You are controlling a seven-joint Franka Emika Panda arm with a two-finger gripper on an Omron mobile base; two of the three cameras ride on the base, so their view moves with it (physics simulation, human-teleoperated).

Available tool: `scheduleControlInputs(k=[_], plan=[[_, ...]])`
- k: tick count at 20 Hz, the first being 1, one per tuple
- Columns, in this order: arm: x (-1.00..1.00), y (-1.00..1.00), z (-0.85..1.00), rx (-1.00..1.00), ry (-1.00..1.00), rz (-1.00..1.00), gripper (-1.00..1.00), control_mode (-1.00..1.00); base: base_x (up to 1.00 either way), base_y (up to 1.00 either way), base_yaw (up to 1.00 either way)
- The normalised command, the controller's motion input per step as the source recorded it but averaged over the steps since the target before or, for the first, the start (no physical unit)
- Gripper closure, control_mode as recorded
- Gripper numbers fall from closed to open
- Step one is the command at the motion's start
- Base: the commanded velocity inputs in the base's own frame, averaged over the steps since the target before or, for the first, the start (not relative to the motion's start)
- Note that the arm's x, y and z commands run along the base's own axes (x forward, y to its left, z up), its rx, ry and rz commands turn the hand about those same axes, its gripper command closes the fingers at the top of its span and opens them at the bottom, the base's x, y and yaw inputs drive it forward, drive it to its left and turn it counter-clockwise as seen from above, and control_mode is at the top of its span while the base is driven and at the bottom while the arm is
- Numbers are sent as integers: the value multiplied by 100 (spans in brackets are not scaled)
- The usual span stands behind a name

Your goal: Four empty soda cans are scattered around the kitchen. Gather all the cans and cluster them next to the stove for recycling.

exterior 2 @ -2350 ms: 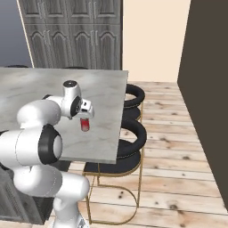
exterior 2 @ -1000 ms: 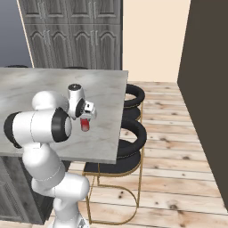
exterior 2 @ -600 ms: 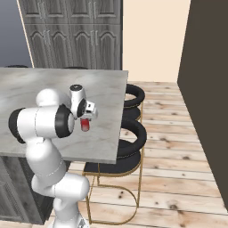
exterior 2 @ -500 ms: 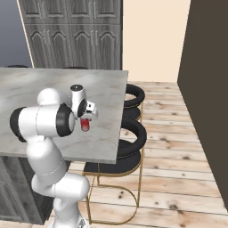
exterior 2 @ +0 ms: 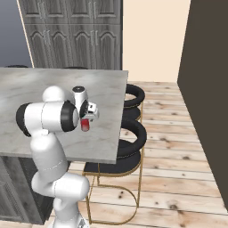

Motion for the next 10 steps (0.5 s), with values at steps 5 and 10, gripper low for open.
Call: scheduleControlInputs(k=[5,10], plan=[[19,4,-14,0,0,0,-100,-100,0,0,0],[3,6,-8,0,2,0,100,-100,0,0,0]])
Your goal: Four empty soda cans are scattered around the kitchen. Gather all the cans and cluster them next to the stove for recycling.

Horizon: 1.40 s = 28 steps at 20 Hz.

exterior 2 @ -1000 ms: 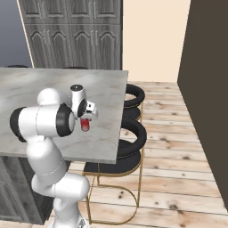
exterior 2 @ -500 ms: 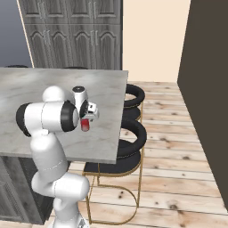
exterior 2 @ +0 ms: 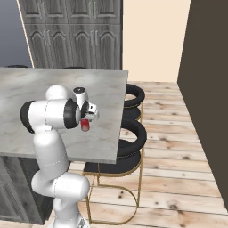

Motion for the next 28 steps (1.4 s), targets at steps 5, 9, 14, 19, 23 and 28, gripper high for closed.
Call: scheduleControlInputs(k=[5,9,14,19,23,28], plan=[[0,13,3,0,4,0,100,-100,0,0,0],[0,6,43,0,0,0,100,-100,0,0,0],[-17,0,71,0,0,0,100,-100,0,0,0],[-18,0,59,0,0,0,100,-100,0,0,0],[-31,0,51,0,0,0,100,-100,0,0,0],[-52,0,44,0,1,0,100,-100,0,0,0]])
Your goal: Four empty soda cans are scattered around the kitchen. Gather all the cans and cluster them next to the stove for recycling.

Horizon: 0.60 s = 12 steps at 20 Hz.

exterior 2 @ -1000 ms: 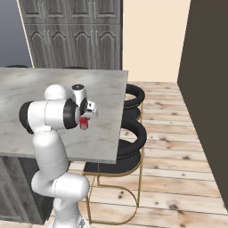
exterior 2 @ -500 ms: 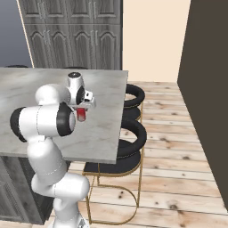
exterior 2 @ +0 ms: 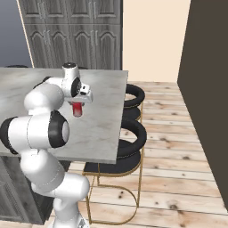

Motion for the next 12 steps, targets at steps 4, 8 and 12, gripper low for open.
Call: scheduleControlInputs(k=[4,8,12], plan=[[-85,0,31,0,0,0,100,-100,0,0,0],[-91,0,22,0,-1,0,100,-100,0,0,0],[-79,0,32,0,0,0,100,-100,0,0,0]])
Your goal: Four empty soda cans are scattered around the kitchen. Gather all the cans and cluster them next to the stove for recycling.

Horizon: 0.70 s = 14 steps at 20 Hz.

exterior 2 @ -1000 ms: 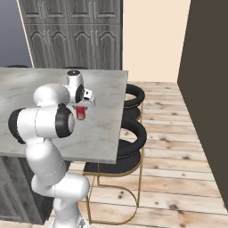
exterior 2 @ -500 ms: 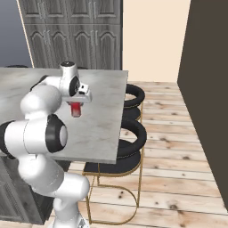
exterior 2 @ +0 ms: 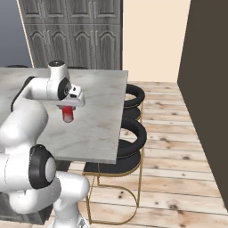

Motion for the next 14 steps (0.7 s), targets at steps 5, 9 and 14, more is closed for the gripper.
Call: scheduleControlInputs(k=[5,9,14], plan=[[-65,0,36,0,0,0,100,-100,0,0,0],[-61,0,34,0,0,0,100,-100,0,0,0],[-57,0,34,0,0,0,100,-100,0,0,0]])
